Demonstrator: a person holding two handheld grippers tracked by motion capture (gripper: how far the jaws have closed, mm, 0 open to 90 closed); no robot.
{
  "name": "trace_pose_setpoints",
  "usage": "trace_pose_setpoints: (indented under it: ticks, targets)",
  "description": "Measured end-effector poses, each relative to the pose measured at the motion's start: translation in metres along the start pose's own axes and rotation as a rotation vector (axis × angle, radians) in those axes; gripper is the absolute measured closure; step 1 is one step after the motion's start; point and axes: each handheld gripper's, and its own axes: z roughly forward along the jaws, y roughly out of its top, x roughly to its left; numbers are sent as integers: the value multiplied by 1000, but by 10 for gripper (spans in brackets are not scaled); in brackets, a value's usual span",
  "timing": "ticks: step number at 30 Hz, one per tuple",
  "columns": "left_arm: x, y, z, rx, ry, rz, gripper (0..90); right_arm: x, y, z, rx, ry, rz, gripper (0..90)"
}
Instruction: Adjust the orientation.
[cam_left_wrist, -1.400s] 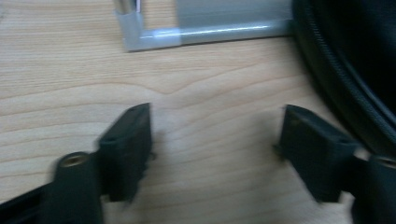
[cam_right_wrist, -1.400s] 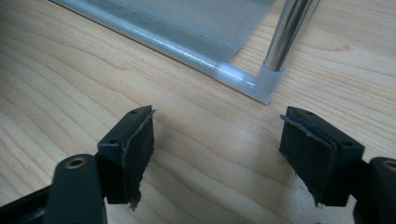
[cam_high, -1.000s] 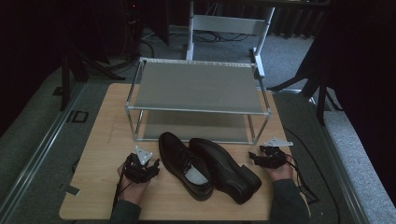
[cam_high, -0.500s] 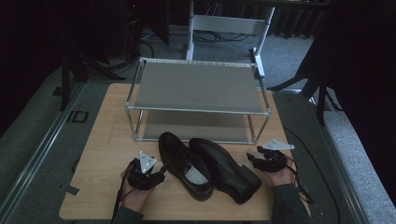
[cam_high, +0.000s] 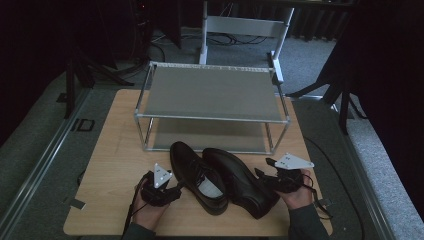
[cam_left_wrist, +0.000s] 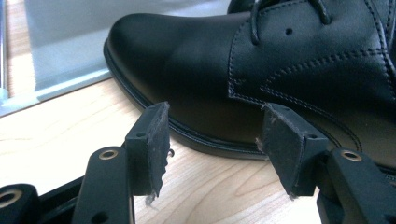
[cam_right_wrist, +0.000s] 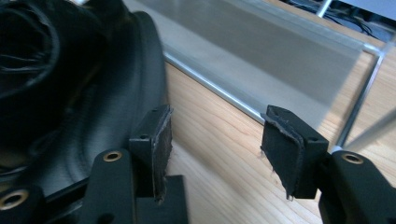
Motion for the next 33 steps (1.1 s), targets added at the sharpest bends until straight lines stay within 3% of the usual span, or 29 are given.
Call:
trace_pose_setpoints:
  ticks: [6,8,13,17,21,28,33]
  targets:
    - [-11,-2,4,16,-49,37,439,12,3,1,9,32,-36,428]
    - [-15,-3,3,14,-48,46,464,15,2,2,16,38,-44,434]
    - [-15,-6,3,19,-107,32,468,19,1,7,37,43,-61,466]
    - [-18,-7,3,19,-126,50,486,19,0,7,33,48,-58,478]
    - [-16,-7,6,16,-152,39,492,18,0,8,33,60,-49,484]
    - [-18,-4,8,12,-158,60,511,16,-1,8,31,74,-40,503]
    - [-18,-1,10,0,-197,40,571,14,-1,7,26,62,-29,531]
